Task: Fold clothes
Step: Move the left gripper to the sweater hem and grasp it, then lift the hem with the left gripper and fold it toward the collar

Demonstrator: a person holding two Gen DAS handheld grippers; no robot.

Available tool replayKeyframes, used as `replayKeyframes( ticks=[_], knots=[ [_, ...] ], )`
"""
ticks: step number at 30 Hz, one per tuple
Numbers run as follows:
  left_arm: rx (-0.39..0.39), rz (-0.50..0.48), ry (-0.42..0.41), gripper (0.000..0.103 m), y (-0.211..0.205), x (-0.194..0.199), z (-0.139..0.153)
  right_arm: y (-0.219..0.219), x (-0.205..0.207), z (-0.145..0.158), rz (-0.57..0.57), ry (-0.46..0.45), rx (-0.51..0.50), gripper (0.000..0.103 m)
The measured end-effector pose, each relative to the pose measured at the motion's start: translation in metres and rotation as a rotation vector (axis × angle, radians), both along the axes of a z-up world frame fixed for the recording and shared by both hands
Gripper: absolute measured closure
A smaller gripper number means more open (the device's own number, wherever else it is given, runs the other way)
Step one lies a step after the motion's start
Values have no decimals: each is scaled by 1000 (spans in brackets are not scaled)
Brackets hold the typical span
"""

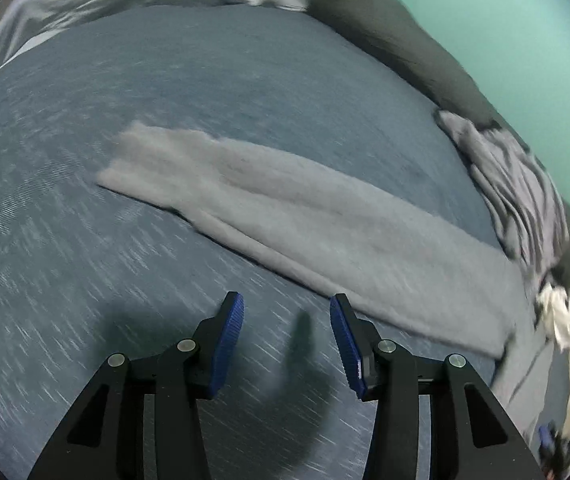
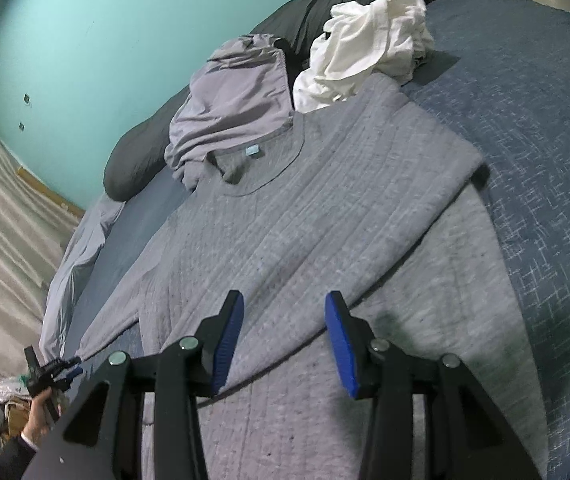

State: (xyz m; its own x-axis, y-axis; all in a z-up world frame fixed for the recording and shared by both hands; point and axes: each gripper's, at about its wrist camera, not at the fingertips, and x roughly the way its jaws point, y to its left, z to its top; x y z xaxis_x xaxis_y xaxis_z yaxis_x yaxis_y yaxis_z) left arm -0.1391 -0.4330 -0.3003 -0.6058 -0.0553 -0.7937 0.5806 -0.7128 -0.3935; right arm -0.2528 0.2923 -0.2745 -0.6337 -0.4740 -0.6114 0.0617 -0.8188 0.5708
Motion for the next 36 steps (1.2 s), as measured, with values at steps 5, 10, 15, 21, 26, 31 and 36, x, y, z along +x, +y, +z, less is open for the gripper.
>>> replayKeyframes(
  ticks=[5,10,15,21,26,31,36],
  knots=[
    [43,71,3,54,-31,2,-7,-1,3,0,4,15,-17,60],
    [62,117,20,54,-51,1,-12,-6,3,-4,5,13,-16,60],
    [79,147,40,54,-61,-10,-19,-9,1,-10,12,-1,-3,60],
    [37,149,49,69,-59,-26,-18,-7,0,-13,5,-4,-12,60],
    [-7,108,67,86,-52,-32,-6,-7,0,-16,3,-11,-9,60],
    [-42,46,109,88,-38,-45,20,-7,-1,-16,7,-10,-9,60],
    [-81,-47,163,88,-5,-60,58,-6,0,-16,5,-9,-23,60]
  ],
)
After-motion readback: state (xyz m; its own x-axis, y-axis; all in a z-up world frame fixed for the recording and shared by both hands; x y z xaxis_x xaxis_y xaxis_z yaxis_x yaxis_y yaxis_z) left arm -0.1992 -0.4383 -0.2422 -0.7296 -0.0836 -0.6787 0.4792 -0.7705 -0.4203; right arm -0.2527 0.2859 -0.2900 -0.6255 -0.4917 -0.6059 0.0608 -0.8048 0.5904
